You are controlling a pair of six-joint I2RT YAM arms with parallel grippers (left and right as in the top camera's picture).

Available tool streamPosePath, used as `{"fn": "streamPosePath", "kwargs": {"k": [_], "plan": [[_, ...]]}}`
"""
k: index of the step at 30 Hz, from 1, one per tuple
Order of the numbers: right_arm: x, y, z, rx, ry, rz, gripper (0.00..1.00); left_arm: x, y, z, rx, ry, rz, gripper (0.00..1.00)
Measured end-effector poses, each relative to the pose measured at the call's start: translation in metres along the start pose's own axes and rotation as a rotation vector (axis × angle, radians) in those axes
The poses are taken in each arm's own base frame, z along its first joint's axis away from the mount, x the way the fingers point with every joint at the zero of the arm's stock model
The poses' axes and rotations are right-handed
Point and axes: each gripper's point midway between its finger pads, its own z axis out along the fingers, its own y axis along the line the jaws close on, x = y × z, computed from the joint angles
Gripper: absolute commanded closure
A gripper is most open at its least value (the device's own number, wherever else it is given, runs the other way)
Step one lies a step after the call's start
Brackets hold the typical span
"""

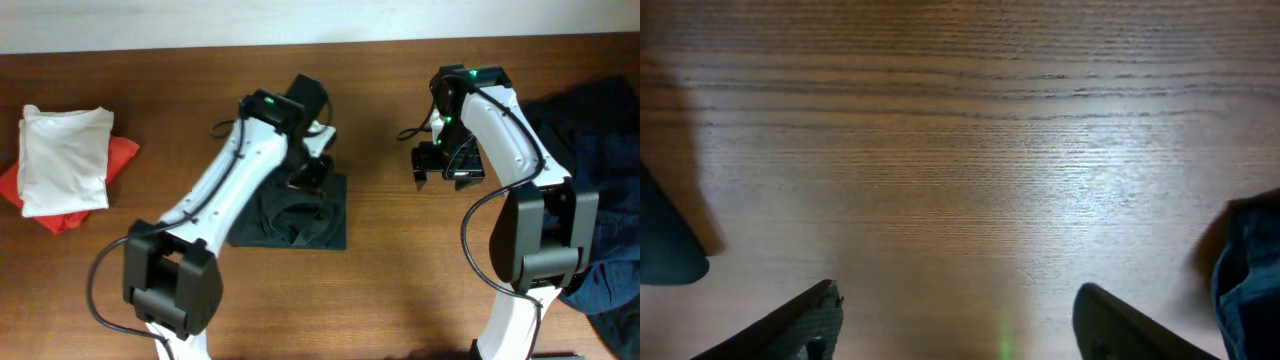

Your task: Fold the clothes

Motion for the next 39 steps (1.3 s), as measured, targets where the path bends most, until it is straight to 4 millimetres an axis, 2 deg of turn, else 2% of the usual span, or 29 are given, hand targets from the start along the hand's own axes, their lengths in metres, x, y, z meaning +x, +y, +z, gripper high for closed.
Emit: {"fn": "streamPosePath", "kwargs": {"k": [1,2,3,4,6,7,10,12,14,16,18,19,20,21,24,27,29,31,32,33,34,35,39], "plan": [[0.0,0.004,0.0,-0.02,0.002,-0.022,0.22,-0.003,0.012,-0.006,0.001,-0.01,-0.03,0.48],[0.001,0.012,0.0,-0.067,0.006,-0.063,0.22,-0.013,0.042,-0.021,-0.002,-0.059,-0.104,0.43],[0.003,0.024,-0.001,-0.133,0.008,-0.114,0.21,-0.017,0.063,-0.03,-0.004,-0.088,-0.155,0.41],[0.003,0.045,-0.004,-0.219,-0.004,-0.19,0.21,-0.018,0.096,-0.042,-0.011,-0.125,-0.234,0.36],[0.001,0.084,-0.007,-0.314,-0.042,-0.307,0.21,-0.015,0.134,-0.054,-0.018,-0.158,-0.327,0.35],[0.001,0.093,-0.007,-0.328,-0.056,-0.344,0.21,-0.014,0.15,-0.058,-0.023,-0.173,-0.363,0.34],[0.005,0.172,-0.008,-0.397,-0.139,-0.528,0.22,-0.009,0.172,-0.063,-0.028,-0.186,-0.419,0.32],[0.013,0.203,-0.006,-0.408,-0.159,-0.571,0.28,-0.009,0.174,-0.058,-0.027,-0.174,-0.424,0.32],[0.018,0.221,0.001,-0.406,-0.151,-0.566,0.32,-0.01,0.177,-0.044,-0.021,-0.138,-0.431,0.31],[0.015,0.228,0.011,-0.402,-0.141,-0.552,0.49,-0.009,0.182,-0.026,-0.015,-0.09,-0.443,0.31],[0.013,0.229,0.016,-0.398,-0.138,-0.538,0.66,-0.008,0.185,-0.015,-0.012,-0.063,-0.45,0.31],[0.011,0.23,0.015,-0.398,-0.145,-0.533,0.72,-0.008,0.185,-0.011,-0.01,-0.051,-0.452,0.31],[0.009,0.23,0.015,-0.399,-0.153,-0.531,0.66,-0.008,0.185,-0.007,-0.009,-0.042,-0.452,0.31],[0.008,0.231,0.015,-0.398,-0.155,-0.528,0.55,-0.008,0.184,-0.002,-0.008,-0.028,-0.451,0.31],[0.012,0.225,0.018,-0.376,-0.129,-0.505,0.52,-0.007,0.173,0.011,-0.005,0.007,-0.427,0.31],[0.017,0.221,0.019,-0.366,-0.1,-0.47,0.5,-0.01,0.161,0.015,-0.005,0.014,-0.394,0.31],[0.017,0.222,0.019,-0.368,-0.094,-0.437,0.51,-0.01,0.159,0.015,-0.005,0.013,-0.39,0.31],[0.017,0.222,0.019,-0.369,-0.093,-0.426,0.74,-0.01,0.159,0.015,-0.005,0.013,-0.39,0.3],[0.016,0.222,0.019,-0.37,-0.096,-0.422,0.75,-0.01,0.16,0.016,-0.005,0.014,-0.39,0.31],[0.015,0.222,0.019,-0.371,-0.099,-0.422,0.79,-0.009,0.16,0.018,-0.005,0.015,-0.39,0.31],[0.016,0.222,0.019,-0.37,-0.097,-0.418,0.91,-0.008,0.16,0.021,-0.004,0.02,-0.391,0.3],[0.016,0.223,0.019,-0.371,-0.095,-0.412,0.96,-0.004,0.16,0.025,-0.003,0.033,-0.395,0.3],[0.016,0.223,0.019,-0.372,-0.094,-0.408,0.96,0.004,0.16,0.034,-0.001,0.061,-0.402,0.3]]}}
